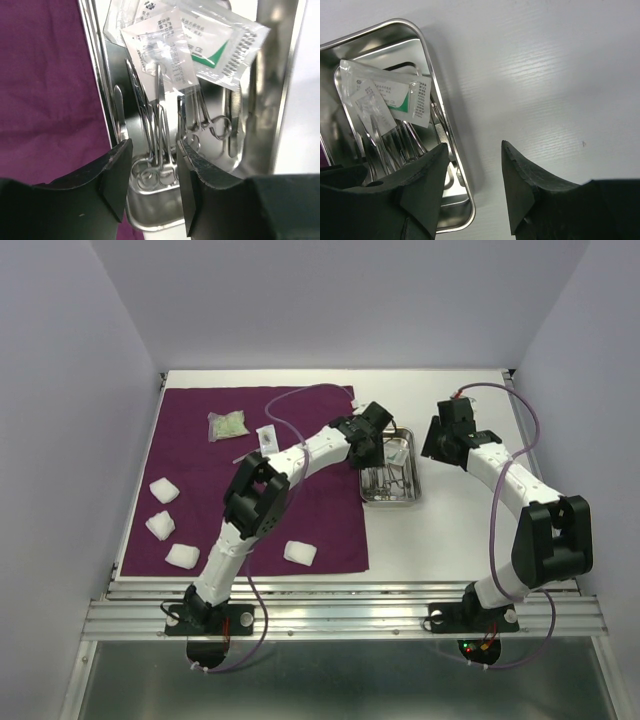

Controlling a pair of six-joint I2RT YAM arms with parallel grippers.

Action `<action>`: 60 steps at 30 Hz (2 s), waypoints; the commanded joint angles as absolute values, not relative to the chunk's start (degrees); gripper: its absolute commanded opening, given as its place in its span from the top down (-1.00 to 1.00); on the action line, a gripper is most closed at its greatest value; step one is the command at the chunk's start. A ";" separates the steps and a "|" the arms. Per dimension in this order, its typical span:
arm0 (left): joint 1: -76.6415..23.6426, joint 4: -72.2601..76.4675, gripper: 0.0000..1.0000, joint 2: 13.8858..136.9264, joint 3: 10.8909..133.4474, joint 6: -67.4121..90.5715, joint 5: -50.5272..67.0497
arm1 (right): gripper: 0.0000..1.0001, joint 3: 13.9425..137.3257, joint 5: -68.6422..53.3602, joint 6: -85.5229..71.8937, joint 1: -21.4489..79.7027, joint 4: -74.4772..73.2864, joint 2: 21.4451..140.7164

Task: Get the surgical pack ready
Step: Place the medical item in the container, then pick up the medical item from the surgical kit.

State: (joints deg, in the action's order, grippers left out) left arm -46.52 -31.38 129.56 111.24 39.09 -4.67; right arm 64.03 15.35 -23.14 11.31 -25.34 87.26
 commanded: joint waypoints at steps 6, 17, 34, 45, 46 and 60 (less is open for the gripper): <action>-44.40 -33.31 0.03 105.13 104.52 37.18 -11.60 | -0.05 68.20 9.32 -23.20 16.60 -23.82 85.78; -22.60 -31.65 0.04 85.97 76.74 35.86 -13.89 | -0.04 86.12 13.71 -21.98 41.91 -23.11 103.17; -13.27 -24.79 0.17 101.07 74.44 35.15 -12.30 | -0.04 101.60 11.25 -21.71 47.55 -25.75 118.30; -13.27 -22.77 0.22 107.05 77.69 35.24 -13.54 | -0.04 99.05 11.25 -22.24 47.55 -25.58 117.34; -13.27 -22.85 0.22 107.40 77.96 35.16 -13.62 | -0.04 98.97 11.25 -22.24 47.55 -25.49 117.33; -13.27 -23.20 0.25 111.53 77.96 36.12 -14.41 | -0.04 96.50 11.69 -22.94 48.08 -25.40 116.28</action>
